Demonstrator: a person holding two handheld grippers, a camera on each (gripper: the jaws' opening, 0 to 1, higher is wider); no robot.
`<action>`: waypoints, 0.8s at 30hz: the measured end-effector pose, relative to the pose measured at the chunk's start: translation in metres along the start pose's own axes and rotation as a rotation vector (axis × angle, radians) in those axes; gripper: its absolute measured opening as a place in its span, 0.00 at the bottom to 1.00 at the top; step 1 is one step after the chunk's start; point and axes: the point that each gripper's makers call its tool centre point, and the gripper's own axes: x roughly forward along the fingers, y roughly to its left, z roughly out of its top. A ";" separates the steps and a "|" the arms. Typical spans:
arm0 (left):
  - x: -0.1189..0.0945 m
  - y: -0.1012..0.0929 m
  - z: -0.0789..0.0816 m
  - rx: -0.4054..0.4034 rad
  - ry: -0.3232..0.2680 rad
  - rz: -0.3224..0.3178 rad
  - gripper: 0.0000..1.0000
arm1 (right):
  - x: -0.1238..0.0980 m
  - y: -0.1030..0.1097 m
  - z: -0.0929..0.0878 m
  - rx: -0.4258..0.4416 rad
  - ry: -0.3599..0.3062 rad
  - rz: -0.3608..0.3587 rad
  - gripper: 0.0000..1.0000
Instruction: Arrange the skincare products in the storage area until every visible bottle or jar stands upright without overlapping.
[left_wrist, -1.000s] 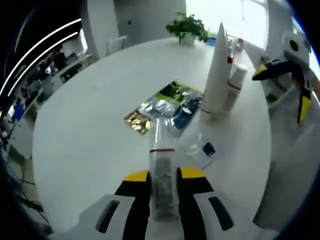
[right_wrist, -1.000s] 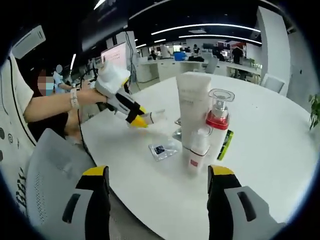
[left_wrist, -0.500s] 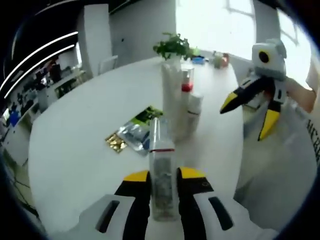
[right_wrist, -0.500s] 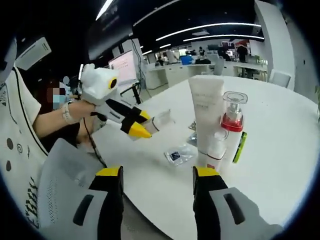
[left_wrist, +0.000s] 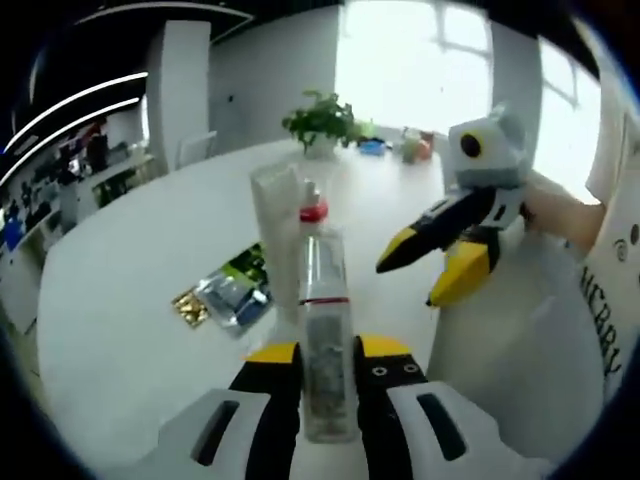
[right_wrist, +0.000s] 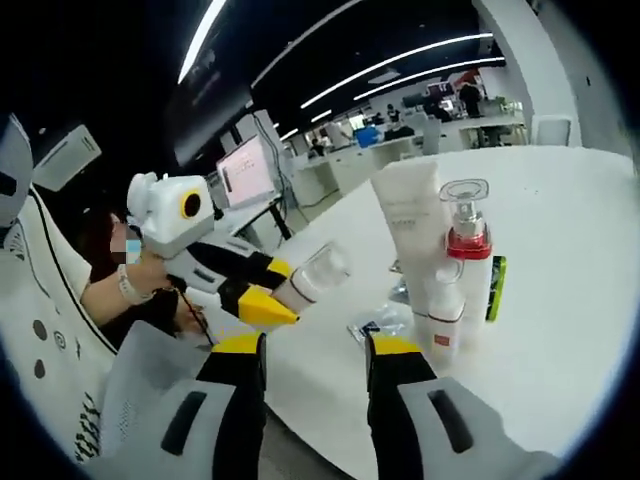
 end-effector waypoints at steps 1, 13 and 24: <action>-0.001 -0.004 0.004 0.003 -0.017 -0.009 0.17 | 0.000 0.000 0.003 0.020 -0.018 0.004 0.37; 0.000 -0.027 0.018 -0.077 -0.097 -0.099 0.17 | -0.001 0.007 0.024 0.212 -0.162 0.087 0.35; 0.001 -0.045 0.027 -0.072 -0.118 -0.137 0.17 | 0.004 0.016 0.030 0.249 -0.199 0.132 0.31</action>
